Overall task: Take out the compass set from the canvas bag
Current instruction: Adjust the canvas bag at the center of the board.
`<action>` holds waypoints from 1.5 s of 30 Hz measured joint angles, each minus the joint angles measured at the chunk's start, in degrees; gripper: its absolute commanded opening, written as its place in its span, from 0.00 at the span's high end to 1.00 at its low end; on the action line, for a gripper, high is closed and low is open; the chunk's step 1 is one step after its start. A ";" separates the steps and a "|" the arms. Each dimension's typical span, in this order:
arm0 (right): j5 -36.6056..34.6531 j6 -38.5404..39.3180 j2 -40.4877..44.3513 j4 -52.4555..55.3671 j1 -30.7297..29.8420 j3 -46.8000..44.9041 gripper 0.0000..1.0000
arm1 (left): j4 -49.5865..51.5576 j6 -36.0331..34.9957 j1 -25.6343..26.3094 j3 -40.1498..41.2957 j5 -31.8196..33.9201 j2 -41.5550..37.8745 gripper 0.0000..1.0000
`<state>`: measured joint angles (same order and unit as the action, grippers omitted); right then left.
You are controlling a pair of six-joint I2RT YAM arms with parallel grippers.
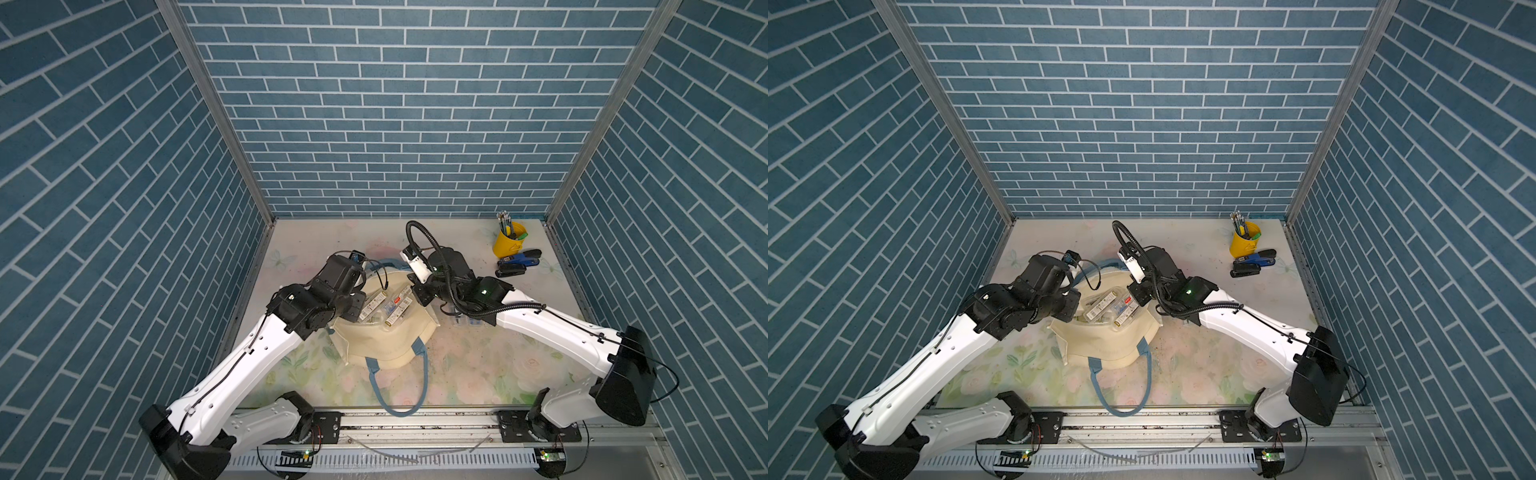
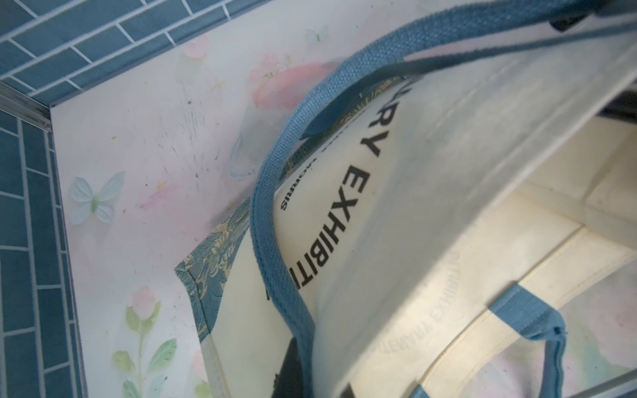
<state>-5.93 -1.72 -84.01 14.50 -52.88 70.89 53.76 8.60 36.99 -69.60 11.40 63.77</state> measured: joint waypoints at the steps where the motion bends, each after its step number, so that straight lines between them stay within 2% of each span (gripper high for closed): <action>1: 0.26 0.00 0.00 -0.02 0.37 0.00 1.00 | -0.20 -0.44 0.02 -0.39 0.37 0.28 1.00; 8: 2.36 0.07 0.00 -0.39 3.50 0.00 1.00 | -4.17 -3.67 -0.02 -2.27 1.99 2.40 1.00; 16: 2.91 0.24 -0.31 -1.27 5.60 -0.13 0.97 | -8.26 -6.25 -0.76 -2.25 0.94 4.22 1.00; 19: 3.19 0.26 -0.52 -1.95 5.97 -0.50 0.90 | -9.33 -6.73 -1.18 -1.81 0.33 4.44 1.00; 21: 3.10 0.42 -0.57 -1.84 6.12 -0.50 0.75 | -9.53 -6.91 -1.40 -1.70 -0.11 4.44 1.00; 24: 2.91 0.96 -0.55 -0.39 6.84 -0.50 0.61 | -9.79 -6.95 -1.62 -1.70 -0.74 4.42 1.00; 28: 4.24 4.09 1.44 3.17 7.19 -0.59 0.55 | -10.23 -6.99 -1.62 -1.60 -1.46 4.37 1.00; 30: 6.43 6.73 5.33 2.82 6.84 -2.19 0.53 | -10.84 -6.99 -1.62 -1.07 -1.66 4.22 1.00; 35: 10.47 12.90 17.90 -1.51 1.42 -8.24 0.51 | -11.65 -6.97 -1.62 -0.52 -2.12 4.09 1.00; 38: 11.67 15.82 20.20 -6.23 -3.30 -11.04 0.52 | -11.69 -6.97 -1.62 -0.48 -2.32 4.09 1.00; 41: 11.85 18.34 18.40 -12.83 -8.48 -16.02 0.52 | -11.72 -6.97 -1.62 -0.42 -2.47 4.02 1.00; 45: 10.69 20.22 8.28 -18.08 -12.79 -19.39 0.52 | -11.74 -6.97 -1.62 -0.42 -2.71 3.89 1.00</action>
<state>4.75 18.50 -75.72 -3.57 -65.67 51.51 42.02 1.63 35.38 -70.02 8.69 67.66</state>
